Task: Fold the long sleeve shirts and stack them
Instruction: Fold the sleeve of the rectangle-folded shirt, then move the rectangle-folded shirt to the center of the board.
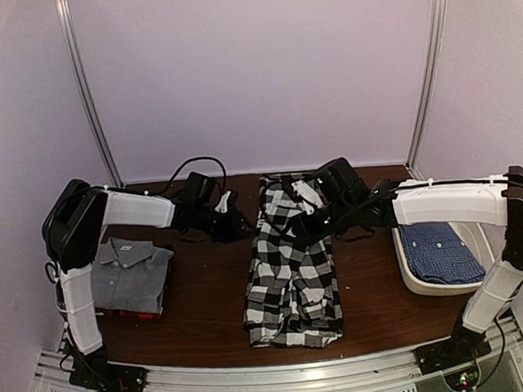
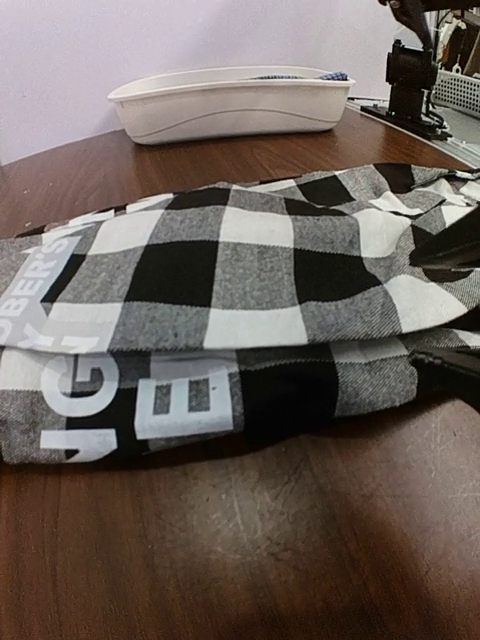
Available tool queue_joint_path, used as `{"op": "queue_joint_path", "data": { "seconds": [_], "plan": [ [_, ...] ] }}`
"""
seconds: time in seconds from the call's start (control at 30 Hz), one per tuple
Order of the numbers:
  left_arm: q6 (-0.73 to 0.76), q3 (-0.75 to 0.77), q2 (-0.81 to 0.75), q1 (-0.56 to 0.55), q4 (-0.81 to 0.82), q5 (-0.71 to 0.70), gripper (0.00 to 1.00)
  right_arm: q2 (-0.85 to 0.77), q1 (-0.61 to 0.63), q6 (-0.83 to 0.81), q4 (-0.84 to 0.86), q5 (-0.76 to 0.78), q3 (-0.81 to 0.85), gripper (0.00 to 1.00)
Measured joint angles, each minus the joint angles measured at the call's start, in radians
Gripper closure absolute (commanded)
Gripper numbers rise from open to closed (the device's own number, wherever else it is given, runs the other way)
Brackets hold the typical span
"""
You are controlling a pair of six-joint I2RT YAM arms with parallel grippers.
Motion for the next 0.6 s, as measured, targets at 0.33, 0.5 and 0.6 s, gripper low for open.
{"op": "queue_joint_path", "data": {
  "seconds": [0.33,0.5,0.6],
  "plan": [
    [-0.012,0.038,0.010,-0.077,0.033,0.030,0.75,0.192,-0.186,0.196,0.302,-0.076,-0.033,0.67],
    [-0.016,0.101,0.077,-0.080,0.068,0.032,0.76,0.314,-0.226,0.256,0.366,-0.088,-0.001,0.67],
    [-0.016,0.124,0.135,-0.080,0.069,0.030,0.76,0.375,-0.256,0.277,0.396,-0.091,0.042,0.67]
  ]
}}
